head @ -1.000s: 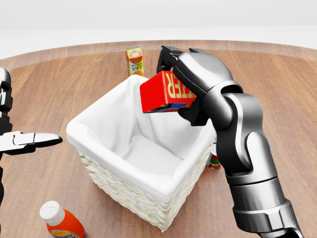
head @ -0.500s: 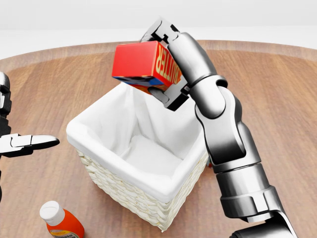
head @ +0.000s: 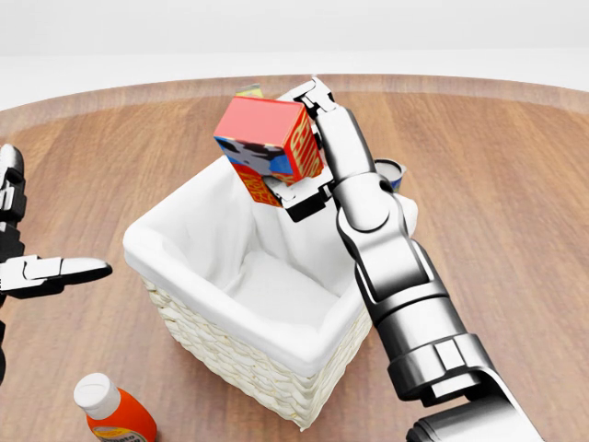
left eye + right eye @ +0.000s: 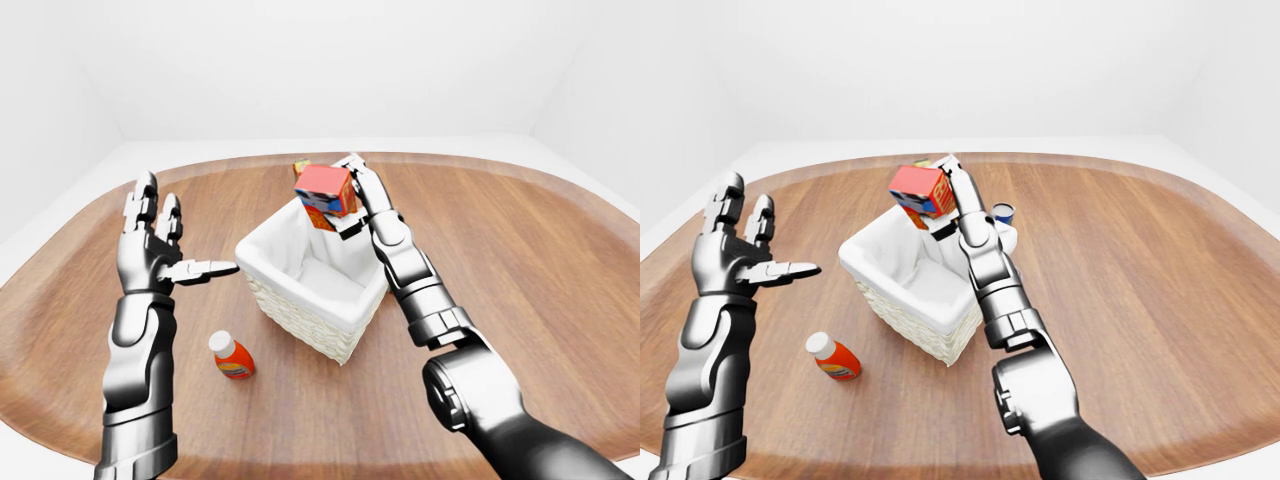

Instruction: Pick up the butter and put it in the basket.

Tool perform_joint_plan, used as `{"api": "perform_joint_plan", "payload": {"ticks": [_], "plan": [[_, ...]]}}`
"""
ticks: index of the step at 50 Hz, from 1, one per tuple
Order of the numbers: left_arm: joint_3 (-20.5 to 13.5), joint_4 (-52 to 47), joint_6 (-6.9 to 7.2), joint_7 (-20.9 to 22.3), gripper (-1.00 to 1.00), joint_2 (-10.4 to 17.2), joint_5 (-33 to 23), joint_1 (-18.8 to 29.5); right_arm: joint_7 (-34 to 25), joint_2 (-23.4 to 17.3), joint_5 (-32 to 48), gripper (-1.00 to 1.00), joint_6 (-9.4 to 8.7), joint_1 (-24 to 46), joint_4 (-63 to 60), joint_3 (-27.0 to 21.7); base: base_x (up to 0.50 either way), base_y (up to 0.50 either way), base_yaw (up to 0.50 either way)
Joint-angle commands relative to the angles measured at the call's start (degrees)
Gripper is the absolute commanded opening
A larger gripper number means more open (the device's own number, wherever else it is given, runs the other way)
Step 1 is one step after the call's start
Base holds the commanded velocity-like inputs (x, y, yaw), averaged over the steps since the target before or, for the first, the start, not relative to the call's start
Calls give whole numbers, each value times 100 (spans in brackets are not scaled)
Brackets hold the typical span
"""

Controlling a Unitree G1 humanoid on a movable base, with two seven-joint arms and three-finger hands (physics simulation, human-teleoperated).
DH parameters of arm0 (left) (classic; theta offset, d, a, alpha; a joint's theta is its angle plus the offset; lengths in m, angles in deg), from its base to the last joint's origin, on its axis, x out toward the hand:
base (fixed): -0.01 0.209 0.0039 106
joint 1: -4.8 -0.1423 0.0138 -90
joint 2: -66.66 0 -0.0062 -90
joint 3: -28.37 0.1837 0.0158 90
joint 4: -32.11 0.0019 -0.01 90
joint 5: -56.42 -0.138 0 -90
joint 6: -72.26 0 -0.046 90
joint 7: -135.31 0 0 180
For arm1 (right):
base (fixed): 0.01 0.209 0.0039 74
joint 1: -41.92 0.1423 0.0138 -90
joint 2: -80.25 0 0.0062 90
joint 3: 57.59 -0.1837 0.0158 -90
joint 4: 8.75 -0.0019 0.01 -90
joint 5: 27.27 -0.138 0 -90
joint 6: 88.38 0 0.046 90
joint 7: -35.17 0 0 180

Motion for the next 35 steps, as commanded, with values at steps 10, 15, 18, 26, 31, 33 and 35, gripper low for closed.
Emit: {"api": "perform_joint_plan", "payload": {"ticks": [10,15,18,26,31,33,35], "plan": [[60,69,0,55,100,-62,-85,-71,641,248,-269,-100,0,260,1081,20,0,0,0],[62,110,0,65,100,-62,-99,-58,712,317,-243,-100,0,311,1278,37,0,0,0],[51,71,0,68,100,-62,-88,-74,727,344,-222,-100,0,295,1285,51,0,0,0],[52,94,0,75,100,-67,-98,-70,749,380,-164,-100,0,318,1465,61,0,0,0],[53,68,0,77,100,-72,-99,-89,805,405,-151,-100,0,407,1788,41,0,0,0],[53,82,0,82,100,-74,-103,-90,813,419,-129,-100,0,428,1878,48,0,0,0],[50,93,0,83,100,-73,-102,-88,831,428,-124,-100,0,439,1942,42,0,0,0]]}}
